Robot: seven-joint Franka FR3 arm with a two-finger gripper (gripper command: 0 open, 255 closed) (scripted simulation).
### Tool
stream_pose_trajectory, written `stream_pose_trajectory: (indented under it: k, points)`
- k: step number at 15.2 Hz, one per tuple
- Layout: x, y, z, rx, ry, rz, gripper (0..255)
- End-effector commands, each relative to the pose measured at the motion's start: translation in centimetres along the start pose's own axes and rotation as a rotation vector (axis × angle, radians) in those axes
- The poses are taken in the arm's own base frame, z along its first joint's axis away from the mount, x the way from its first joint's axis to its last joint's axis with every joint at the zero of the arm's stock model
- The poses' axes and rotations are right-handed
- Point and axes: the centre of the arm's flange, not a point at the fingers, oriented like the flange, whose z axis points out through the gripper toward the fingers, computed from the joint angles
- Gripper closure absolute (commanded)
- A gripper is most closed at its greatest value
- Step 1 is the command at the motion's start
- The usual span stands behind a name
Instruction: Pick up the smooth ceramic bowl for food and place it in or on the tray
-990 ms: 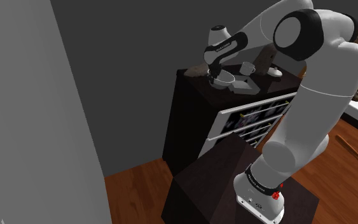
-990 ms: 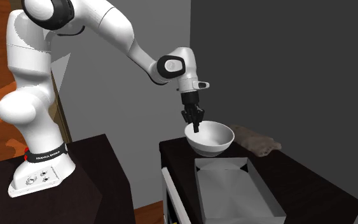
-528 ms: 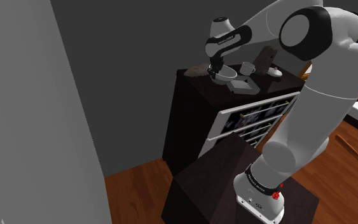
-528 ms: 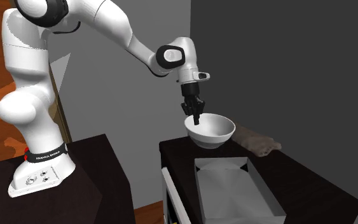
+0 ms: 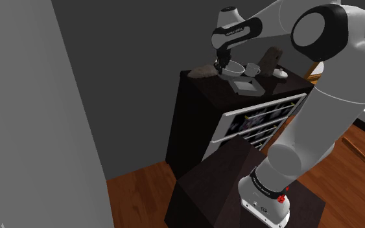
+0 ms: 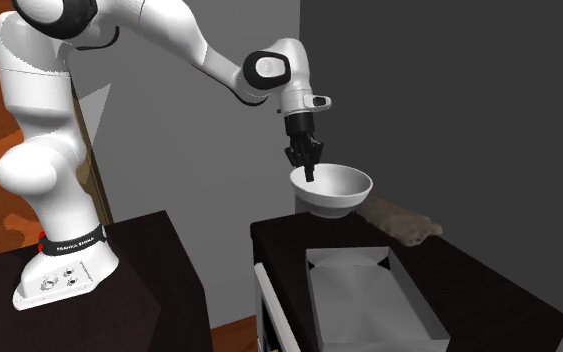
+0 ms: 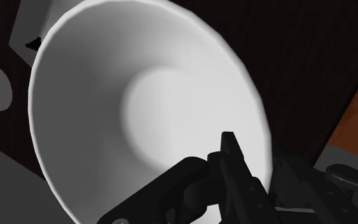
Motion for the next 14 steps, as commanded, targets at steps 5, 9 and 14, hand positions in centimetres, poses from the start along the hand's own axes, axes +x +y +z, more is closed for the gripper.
stream_pose_trajectory:
  k: [5,9,14]
  points:
    - [-1.2,2.9,-1.3,0.0,0.0,0.0,255]
    - [-3.6,7.5,-0.2,0.0,0.0,0.0,255]
    - [-6.6,13.2,1.3,0.0,0.0,0.0,255]
